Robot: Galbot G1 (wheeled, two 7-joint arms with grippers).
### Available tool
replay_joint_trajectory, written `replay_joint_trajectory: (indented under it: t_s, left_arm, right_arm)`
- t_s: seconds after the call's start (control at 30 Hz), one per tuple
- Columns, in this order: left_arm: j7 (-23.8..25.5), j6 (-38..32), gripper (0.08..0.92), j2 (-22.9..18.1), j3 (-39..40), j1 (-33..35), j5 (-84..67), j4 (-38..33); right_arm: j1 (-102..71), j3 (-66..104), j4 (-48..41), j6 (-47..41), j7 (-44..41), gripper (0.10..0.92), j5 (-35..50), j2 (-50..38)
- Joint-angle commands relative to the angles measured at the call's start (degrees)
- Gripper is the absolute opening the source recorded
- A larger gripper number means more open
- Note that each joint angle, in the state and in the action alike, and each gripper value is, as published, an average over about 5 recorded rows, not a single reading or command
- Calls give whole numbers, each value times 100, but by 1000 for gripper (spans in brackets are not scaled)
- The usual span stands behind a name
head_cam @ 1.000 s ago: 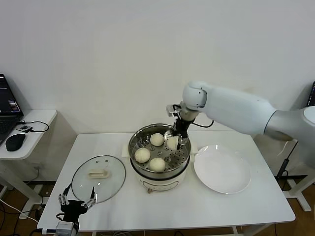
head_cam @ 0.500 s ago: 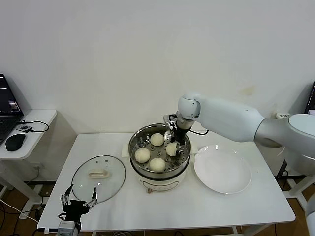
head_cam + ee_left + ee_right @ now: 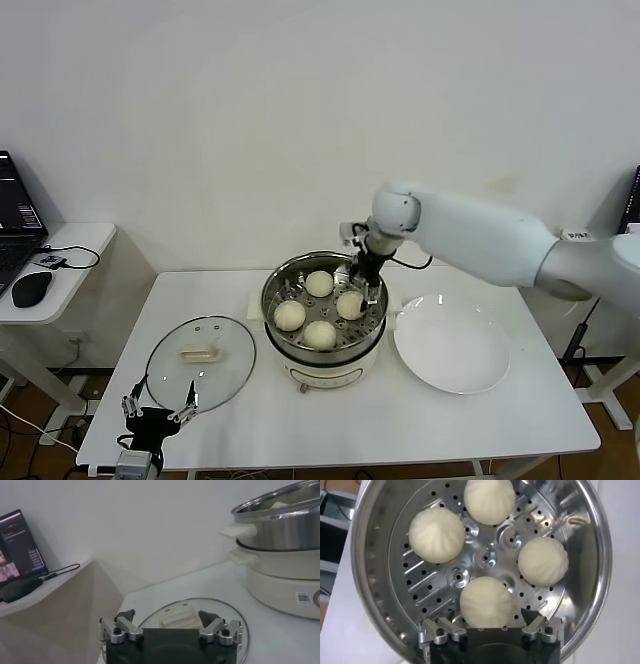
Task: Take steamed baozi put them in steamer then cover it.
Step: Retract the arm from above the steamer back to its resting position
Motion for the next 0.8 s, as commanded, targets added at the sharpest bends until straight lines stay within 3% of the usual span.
replay_joint_trajectory:
  t_s: [0.03, 0.2, 0.4, 0.57, 0.8]
  left_arm:
    - [-10, 62, 823, 13, 48, 18, 71, -94]
    - [-39, -95, 823, 38, 70, 4, -78, -69]
    - [-42, -87, 823, 21, 59, -121, -306, 10]
    - [-67, -125, 823, 39, 64, -177, -352, 29]
    - [-780, -535, 823, 254, 260, -219, 271, 102]
  right_arm:
    - [27, 1678, 715, -38, 1312, 823, 840, -1193]
    - [-555, 2541, 1447, 129, 3120, 823, 1358, -1884]
    - [-2824, 4849, 2526, -48, 4710, 823, 1685, -2636]
    - [-5338, 7092, 3218, 250, 5429, 823, 1688, -2833]
    - [-8572, 9870, 3998, 858, 5799, 823, 1661, -1779]
